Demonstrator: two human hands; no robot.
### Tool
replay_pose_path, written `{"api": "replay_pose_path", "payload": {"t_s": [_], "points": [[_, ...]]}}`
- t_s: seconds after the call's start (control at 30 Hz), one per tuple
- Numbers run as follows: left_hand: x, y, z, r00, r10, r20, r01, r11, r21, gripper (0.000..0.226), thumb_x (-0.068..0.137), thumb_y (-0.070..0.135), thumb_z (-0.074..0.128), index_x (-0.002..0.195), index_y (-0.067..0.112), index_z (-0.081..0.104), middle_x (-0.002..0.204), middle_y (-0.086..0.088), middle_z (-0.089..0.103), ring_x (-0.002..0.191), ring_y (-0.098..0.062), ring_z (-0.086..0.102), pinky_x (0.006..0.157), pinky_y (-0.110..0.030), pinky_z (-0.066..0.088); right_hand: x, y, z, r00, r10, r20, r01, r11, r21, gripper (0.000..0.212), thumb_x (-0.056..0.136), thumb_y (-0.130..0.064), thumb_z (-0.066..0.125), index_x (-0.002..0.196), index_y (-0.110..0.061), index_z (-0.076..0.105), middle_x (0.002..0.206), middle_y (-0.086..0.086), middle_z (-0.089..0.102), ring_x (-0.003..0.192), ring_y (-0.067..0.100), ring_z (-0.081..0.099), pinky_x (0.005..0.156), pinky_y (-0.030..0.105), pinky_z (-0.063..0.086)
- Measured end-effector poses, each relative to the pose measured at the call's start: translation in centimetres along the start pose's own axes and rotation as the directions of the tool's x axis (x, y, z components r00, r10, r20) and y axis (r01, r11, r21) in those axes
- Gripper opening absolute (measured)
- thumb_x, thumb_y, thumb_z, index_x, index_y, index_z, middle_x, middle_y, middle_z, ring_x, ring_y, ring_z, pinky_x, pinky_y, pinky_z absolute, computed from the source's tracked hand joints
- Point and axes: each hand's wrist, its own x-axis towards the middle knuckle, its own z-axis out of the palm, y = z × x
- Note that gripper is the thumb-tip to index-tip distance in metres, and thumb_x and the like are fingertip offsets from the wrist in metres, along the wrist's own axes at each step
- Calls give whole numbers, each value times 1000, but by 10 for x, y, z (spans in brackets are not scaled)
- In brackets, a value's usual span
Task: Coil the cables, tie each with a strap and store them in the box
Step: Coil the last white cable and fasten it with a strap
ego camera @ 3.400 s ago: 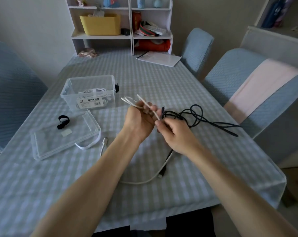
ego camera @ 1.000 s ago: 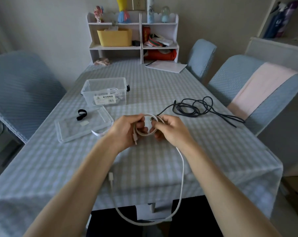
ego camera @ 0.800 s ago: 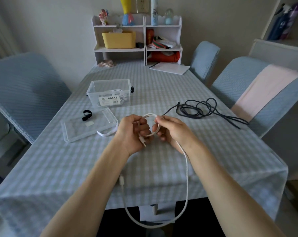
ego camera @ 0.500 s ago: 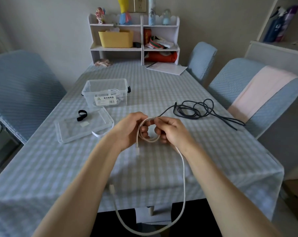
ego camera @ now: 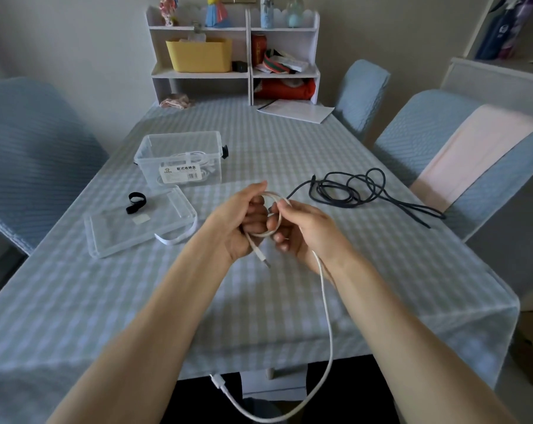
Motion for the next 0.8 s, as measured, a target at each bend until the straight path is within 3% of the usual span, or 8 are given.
{"api": "replay_pose_path", "payload": {"t_s": [0.07,0.13,0.27,0.37,0.47,0.53,0.63,0.8], "points": [[-5,3,-4,997,-51,54,47,995,85,40,97,29,58,61,17,43,44,8,30,30,-3,22,29,-14,21,-1,1,-3,999,-40,-19,37,987,-155,23,103,-15,49,84,-10,61,60,3,61,46,11,45,44,21,36],[-9,8,-7,996,-82,47,63,948,311,40,97,29,55,60,17,46,45,8,28,32,-4,21,33,-16,23,-3,2,-4,998,-64,5,62,940,-336,25,103,-14,49,83,-11,63,60,3,61,46,11,43,45,22,35],[-9,16,-3,1000,-17,-25,28,831,555,47,94,40,64,56,19,44,46,7,31,35,-6,21,34,-18,23,-2,3,-2,997,-74,31,80,926,-369,24,104,-13,48,85,-9,63,64,4,64,48,13,46,47,24,38],[0,11,-4,998,18,-62,9,913,407,49,93,40,66,55,19,43,45,7,30,33,-5,20,31,-17,19,-2,5,-1,993,-116,-31,97,926,-364,20,102,-17,52,90,-10,66,71,2,68,52,14,51,50,26,42],[11,9,-10,993,38,-109,-29,996,82,50,98,32,58,54,19,36,40,8,23,29,-5,16,29,-16,14,-1,8,-7,983,-164,-86,115,903,-414,8,99,-16,58,105,-17,65,82,-1,73,56,11,57,54,27,48],[18,12,-15,989,47,-140,-64,990,-124,51,100,28,54,53,19,34,39,8,20,27,-5,16,28,-16,13,-1,12,-10,967,-236,-91,157,842,-515,19,99,-15,57,116,-22,60,90,-3,73,58,7,58,57,26,50],[22,13,-20,985,74,-158,-113,960,-255,48,102,25,47,57,20,32,39,8,20,26,-5,17,27,-17,13,-5,18,-11,939,-342,-22,229,675,-701,35,99,-10,52,131,-24,56,101,-10,71,64,6,60,62,25,49],[17,11,-20,962,114,-246,-213,878,-429,45,103,23,43,60,20,30,40,7,19,28,-8,16,28,-19,14,-6,18,-3,945,-307,115,264,505,-822,63,86,-7,66,144,-23,47,113,-17,64,73,8,63,65,16,49]]}}
